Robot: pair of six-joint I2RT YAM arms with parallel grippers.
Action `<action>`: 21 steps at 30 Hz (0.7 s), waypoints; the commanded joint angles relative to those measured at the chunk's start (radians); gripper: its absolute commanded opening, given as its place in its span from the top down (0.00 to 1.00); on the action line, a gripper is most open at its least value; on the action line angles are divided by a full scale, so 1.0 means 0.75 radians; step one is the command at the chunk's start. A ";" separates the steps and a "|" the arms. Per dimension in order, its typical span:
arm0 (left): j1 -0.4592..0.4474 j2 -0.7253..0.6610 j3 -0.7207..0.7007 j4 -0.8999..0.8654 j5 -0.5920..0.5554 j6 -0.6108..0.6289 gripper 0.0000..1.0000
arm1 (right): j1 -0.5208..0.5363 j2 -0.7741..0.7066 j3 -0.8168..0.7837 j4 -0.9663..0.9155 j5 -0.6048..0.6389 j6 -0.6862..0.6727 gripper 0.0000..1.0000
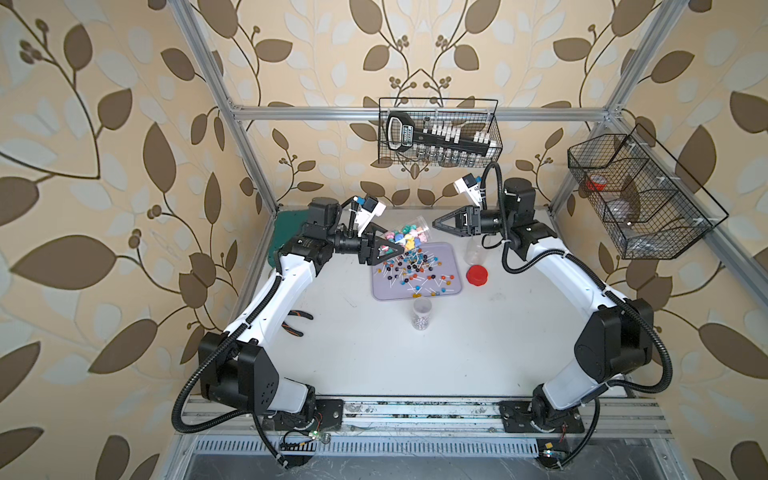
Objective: Pour the candies out of the jar
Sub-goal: Unscrew the lid from the jar.
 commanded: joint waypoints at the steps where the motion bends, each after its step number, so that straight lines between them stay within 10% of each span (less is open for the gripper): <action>1: -0.011 -0.049 0.074 0.015 0.093 0.069 0.44 | 0.000 0.005 0.054 -0.104 -0.050 0.015 0.10; 21: -0.012 -0.024 0.100 -0.089 0.117 0.125 0.43 | 0.078 0.076 0.188 -0.249 -0.058 -0.118 0.15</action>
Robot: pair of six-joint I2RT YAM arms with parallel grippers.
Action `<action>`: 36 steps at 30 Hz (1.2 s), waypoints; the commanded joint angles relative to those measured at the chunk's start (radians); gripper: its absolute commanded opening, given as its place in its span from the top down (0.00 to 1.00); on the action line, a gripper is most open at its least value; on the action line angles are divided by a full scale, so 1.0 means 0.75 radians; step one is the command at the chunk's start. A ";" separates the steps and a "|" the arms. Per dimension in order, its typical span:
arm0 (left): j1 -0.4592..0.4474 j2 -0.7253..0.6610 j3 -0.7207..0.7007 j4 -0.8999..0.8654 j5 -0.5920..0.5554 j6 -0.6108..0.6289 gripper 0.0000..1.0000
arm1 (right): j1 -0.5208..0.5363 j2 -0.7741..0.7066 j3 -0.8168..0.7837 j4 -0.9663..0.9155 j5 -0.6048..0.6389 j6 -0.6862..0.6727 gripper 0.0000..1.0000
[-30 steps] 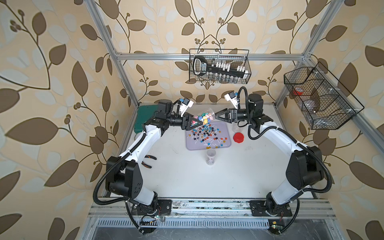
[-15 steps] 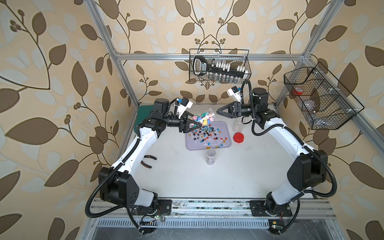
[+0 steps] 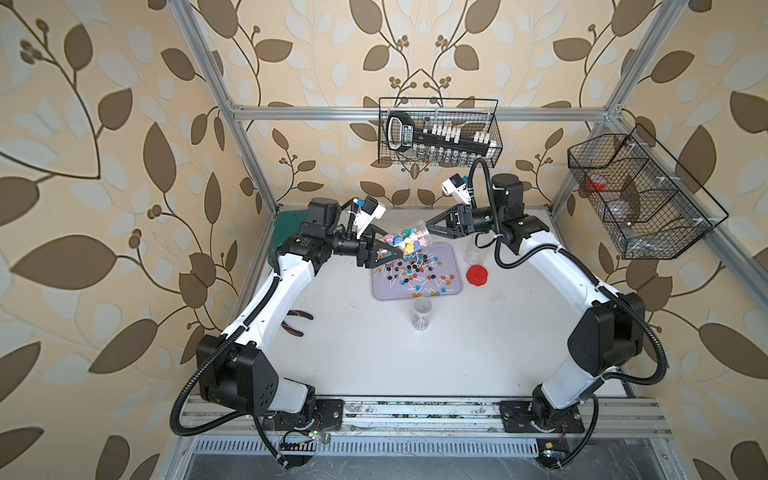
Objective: Pour the candies out of the jar
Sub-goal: Unscrew the lid from the jar.
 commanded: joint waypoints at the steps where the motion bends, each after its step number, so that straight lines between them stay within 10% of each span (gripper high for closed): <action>1: -0.012 -0.022 0.075 0.032 0.077 0.041 0.43 | 0.006 0.003 0.062 -0.094 0.014 -0.100 0.15; 36: -0.013 0.021 0.094 0.033 0.064 0.010 0.43 | 0.047 -0.002 0.120 -0.342 0.093 -0.314 0.46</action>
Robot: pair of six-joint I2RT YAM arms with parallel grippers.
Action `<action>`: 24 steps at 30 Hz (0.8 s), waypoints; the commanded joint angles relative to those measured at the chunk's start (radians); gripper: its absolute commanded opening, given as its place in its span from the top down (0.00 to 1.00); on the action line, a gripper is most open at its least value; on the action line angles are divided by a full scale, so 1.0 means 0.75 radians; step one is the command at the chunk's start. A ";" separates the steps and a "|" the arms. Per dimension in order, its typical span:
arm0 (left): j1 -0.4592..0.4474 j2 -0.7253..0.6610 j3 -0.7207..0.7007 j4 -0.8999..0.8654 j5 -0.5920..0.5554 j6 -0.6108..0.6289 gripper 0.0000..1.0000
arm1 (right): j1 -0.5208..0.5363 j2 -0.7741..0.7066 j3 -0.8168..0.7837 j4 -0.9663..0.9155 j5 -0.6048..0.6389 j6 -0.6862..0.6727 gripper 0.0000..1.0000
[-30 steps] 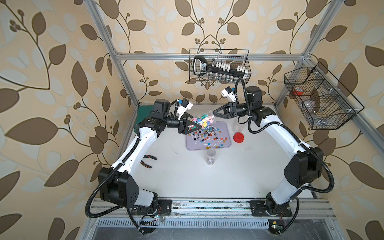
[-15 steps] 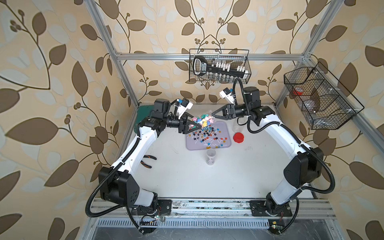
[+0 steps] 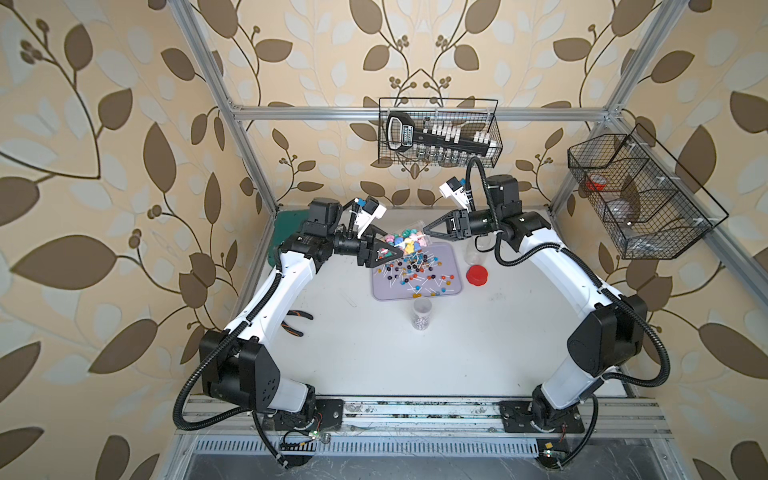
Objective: Pour the candies out of the jar
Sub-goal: Unscrew the lid from the jar.
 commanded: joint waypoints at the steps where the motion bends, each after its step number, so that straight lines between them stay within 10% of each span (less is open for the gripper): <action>1: -0.013 -0.011 0.079 0.065 0.062 0.005 0.43 | 0.015 -0.004 0.040 -0.022 0.004 -0.050 0.46; 24: -0.012 0.001 0.064 0.167 0.043 -0.082 0.43 | 0.037 -0.024 0.035 -0.005 0.031 -0.115 0.51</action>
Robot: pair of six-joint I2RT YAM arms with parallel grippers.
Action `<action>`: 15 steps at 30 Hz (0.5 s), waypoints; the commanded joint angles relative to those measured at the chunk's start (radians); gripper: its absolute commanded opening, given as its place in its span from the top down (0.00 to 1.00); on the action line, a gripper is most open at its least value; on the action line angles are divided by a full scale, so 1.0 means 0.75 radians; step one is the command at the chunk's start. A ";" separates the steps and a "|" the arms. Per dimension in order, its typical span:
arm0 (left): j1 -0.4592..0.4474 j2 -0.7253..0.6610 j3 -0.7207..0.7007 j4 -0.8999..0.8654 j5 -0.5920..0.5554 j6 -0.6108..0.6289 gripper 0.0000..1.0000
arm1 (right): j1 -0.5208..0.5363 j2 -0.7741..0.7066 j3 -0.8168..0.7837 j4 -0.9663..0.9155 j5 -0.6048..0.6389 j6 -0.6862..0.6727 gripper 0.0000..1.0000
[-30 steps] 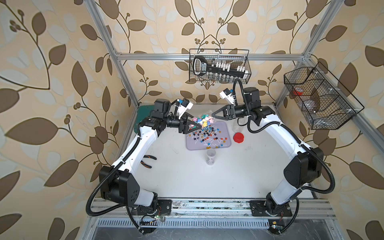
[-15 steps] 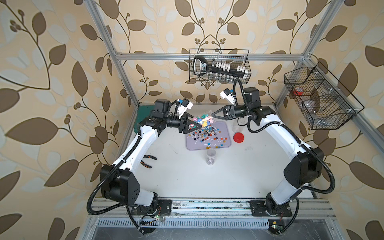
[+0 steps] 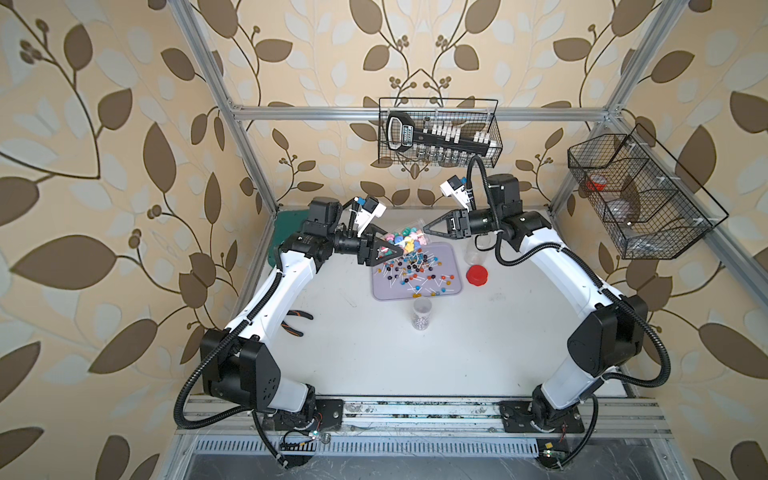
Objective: Pour the candies out of the jar
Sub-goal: Unscrew the lid from the jar.
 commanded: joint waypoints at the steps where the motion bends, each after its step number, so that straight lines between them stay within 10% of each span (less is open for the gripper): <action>1: -0.012 -0.009 0.062 0.138 0.045 -0.043 0.43 | 0.037 -0.025 0.028 -0.016 0.005 -0.071 0.52; 15: -0.013 -0.007 0.045 0.314 0.071 -0.184 0.44 | 0.039 -0.116 -0.251 0.424 -0.169 -0.121 0.64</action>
